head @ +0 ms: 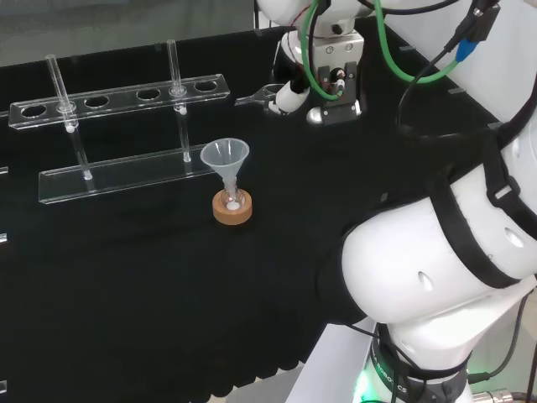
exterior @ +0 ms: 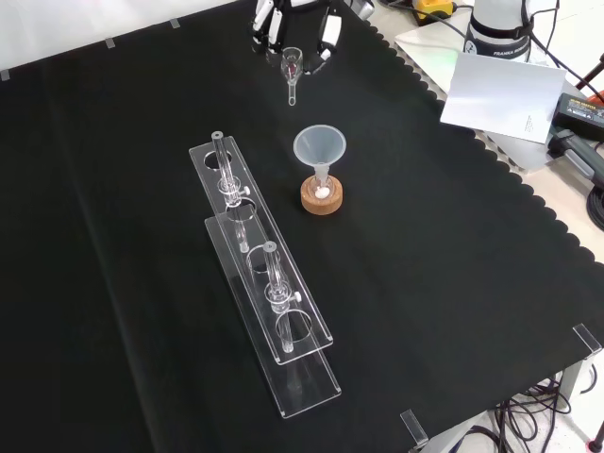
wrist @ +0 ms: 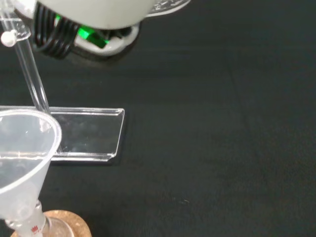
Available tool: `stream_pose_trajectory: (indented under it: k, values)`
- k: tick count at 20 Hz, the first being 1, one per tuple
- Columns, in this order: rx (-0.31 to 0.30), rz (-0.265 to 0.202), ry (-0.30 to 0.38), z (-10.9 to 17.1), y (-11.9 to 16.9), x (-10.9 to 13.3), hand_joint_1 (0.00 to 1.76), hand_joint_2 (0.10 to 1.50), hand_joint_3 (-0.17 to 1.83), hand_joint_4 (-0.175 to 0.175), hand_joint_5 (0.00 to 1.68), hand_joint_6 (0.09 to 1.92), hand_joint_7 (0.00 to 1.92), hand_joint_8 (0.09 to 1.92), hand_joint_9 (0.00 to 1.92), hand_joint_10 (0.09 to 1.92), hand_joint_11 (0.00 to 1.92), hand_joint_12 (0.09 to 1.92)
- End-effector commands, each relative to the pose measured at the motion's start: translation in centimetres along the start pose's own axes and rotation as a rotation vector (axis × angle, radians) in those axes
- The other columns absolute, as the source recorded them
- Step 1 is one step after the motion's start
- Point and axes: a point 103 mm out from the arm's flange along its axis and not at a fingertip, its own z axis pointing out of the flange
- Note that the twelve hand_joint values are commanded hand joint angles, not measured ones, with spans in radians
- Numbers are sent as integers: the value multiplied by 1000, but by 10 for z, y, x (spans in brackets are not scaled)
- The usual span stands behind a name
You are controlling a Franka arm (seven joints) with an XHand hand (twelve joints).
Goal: Put the weighing funnel back on the table.
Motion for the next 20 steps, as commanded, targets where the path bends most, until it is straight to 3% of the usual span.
stream_pose_trajectory:
  k: [1,12,20]
  values:
    - [-24,28,78,1,4,-13,1153,617,596,175,1553,92,814,630,1289,87,1125,826]
    - [-41,68,157,7,28,-41,1153,618,595,175,1554,90,813,631,1289,87,1125,827]
    - [-25,104,179,29,60,-70,1153,618,594,175,1554,89,814,631,1290,87,1125,827]
